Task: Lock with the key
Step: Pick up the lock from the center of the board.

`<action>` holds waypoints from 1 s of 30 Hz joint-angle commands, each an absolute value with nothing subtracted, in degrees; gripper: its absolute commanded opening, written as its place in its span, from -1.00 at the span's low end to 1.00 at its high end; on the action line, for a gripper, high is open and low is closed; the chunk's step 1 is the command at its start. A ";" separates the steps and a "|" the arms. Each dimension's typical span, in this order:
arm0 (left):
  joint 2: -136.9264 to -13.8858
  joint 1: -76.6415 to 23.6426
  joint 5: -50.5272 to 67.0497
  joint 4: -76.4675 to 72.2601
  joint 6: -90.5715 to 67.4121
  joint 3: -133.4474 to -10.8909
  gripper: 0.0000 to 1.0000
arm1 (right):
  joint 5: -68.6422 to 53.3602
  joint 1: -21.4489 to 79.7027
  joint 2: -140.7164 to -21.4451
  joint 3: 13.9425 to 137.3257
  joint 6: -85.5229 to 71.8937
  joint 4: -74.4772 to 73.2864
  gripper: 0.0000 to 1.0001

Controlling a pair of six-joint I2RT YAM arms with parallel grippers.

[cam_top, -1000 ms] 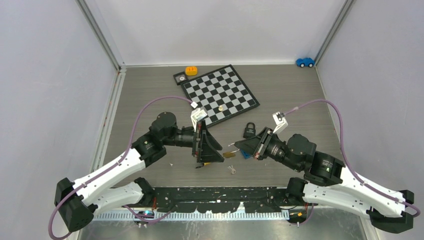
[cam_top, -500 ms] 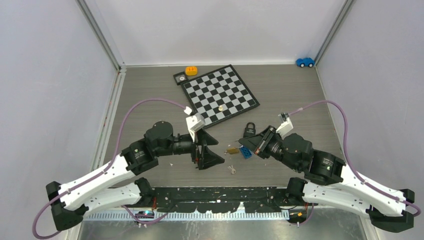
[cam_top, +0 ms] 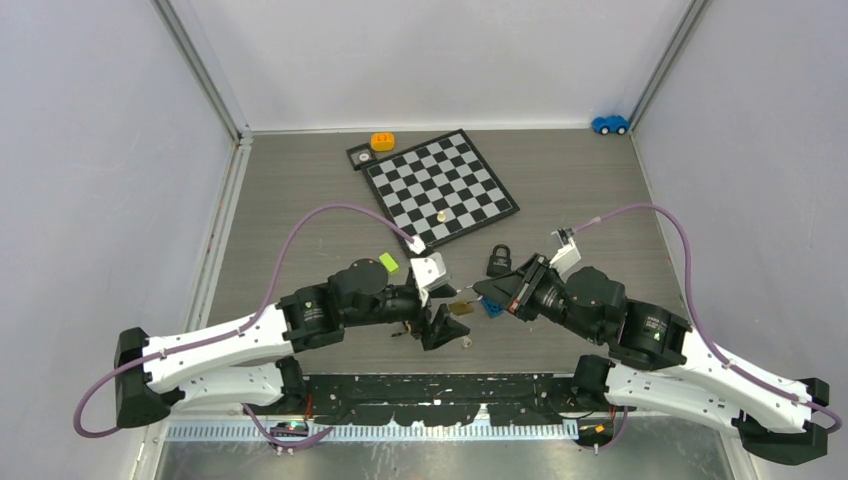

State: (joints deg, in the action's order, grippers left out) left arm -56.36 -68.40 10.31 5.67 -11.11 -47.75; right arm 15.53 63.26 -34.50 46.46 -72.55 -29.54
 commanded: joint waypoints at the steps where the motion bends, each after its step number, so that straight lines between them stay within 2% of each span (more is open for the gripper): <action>1: -55.65 -68.50 7.39 -1.35 -8.70 -48.14 0.51 | 11.35 63.19 -34.78 48.00 -72.84 -24.43 -0.99; 11: -58.52 -68.53 12.78 -0.34 -10.82 -49.83 -0.02 | 9.07 63.24 -34.94 47.86 -72.16 -22.29 -0.99; 15: -58.71 -68.52 14.30 -0.17 -11.63 -49.96 -0.33 | 9.92 63.19 -33.98 47.51 -72.22 -22.27 -0.99; 20: -58.95 -68.55 14.56 3.11 -12.10 -50.92 -0.90 | 11.40 63.17 -32.46 46.79 -72.68 -22.51 -0.99; 22: -58.93 -68.55 14.08 5.08 -12.55 -51.56 -1.00 | 12.16 63.19 -32.21 47.18 -72.37 -23.76 -0.99; 23: -58.89 -68.49 13.69 6.51 -12.83 -52.25 -1.00 | 12.55 63.19 -32.07 47.45 -70.94 -24.68 -0.93; 26: -58.85 -68.42 13.45 10.70 -13.02 -54.26 -1.00 | 14.44 63.19 -32.01 49.88 -64.52 -29.40 -0.39; 28: -58.63 -68.44 14.59 12.14 -13.54 -55.05 -1.00 | 17.10 63.19 -31.87 52.41 -59.43 -34.07 -0.12; 30: -58.29 -68.47 16.55 13.20 -14.16 -55.79 -1.00 | 19.71 63.19 -31.47 54.56 -54.36 -38.04 0.05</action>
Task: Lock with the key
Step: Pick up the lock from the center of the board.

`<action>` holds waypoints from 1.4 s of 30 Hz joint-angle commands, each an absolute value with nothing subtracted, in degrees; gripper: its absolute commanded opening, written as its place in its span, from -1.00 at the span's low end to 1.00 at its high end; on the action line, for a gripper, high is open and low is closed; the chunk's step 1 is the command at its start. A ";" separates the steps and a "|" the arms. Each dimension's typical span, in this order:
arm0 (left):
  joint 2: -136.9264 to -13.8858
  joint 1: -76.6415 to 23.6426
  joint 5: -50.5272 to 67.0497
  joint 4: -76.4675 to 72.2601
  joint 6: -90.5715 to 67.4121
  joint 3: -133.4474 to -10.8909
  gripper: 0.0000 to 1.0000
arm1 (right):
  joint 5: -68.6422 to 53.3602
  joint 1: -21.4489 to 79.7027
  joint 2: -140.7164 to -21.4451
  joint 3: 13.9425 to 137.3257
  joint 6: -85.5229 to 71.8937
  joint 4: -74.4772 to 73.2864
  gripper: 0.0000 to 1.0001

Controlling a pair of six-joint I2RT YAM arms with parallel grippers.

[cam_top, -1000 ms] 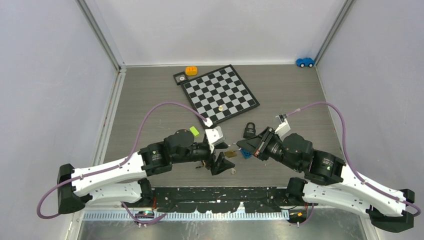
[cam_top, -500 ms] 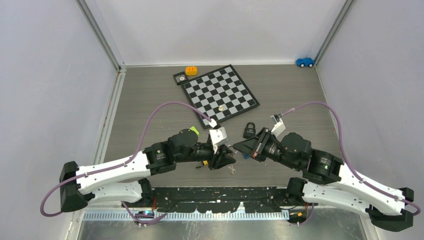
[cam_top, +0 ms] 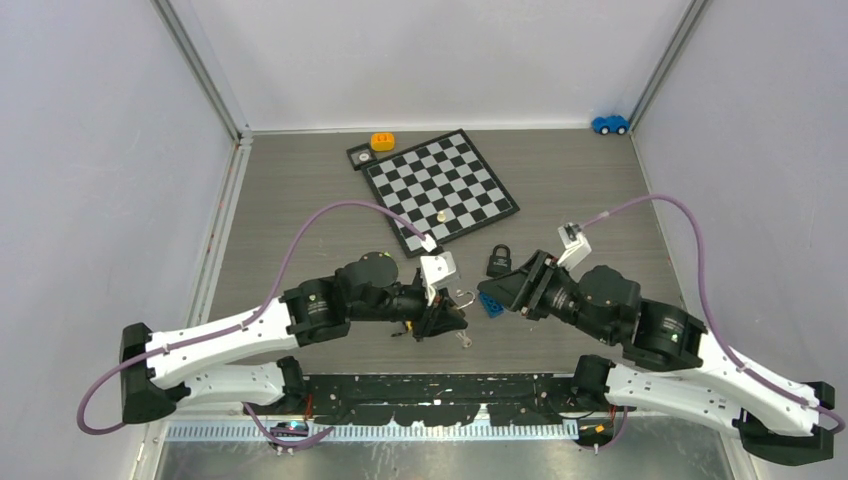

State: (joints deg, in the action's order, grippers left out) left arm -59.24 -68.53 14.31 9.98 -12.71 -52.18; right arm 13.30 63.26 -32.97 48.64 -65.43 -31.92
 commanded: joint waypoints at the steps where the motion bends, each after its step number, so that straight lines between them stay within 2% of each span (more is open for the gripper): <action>1: -58.13 -68.43 17.65 13.58 -14.49 -56.06 -1.00 | 20.61 63.19 -31.14 55.40 -51.43 -38.85 0.11; 4: -57.66 -68.33 21.28 14.65 -15.21 -56.75 -1.00 | 18.50 63.19 -29.80 56.94 -41.95 -37.05 0.15; 10: -57.16 -67.60 33.41 11.82 -20.03 -57.49 -1.00 | -6.86 63.19 -24.78 52.07 -17.52 -21.91 0.12; 15: -57.14 -67.44 35.28 11.21 -21.59 -58.33 -1.00 | -28.33 63.19 -24.61 51.33 5.23 -20.32 0.29; 19: -57.13 -67.44 36.22 10.33 -22.46 -58.43 -1.00 | -29.69 63.19 -27.23 52.32 17.32 -23.21 0.33; 24: -57.25 -67.42 36.81 9.73 -23.18 -58.40 -1.00 | -30.22 63.19 -31.70 54.87 23.35 -25.11 0.30; 32: -57.06 -67.46 38.05 8.70 -23.72 -57.94 -1.00 | -31.04 63.19 -35.43 55.22 24.91 -23.95 0.13; 39: -56.22 -67.42 38.51 8.69 -23.73 -57.84 -1.00 | -31.46 63.19 -35.48 54.93 21.46 -23.93 -0.28; 42: -56.05 -67.50 38.50 8.63 -23.90 -57.75 -1.00 | -31.46 63.19 -35.34 54.98 19.00 -23.38 -0.53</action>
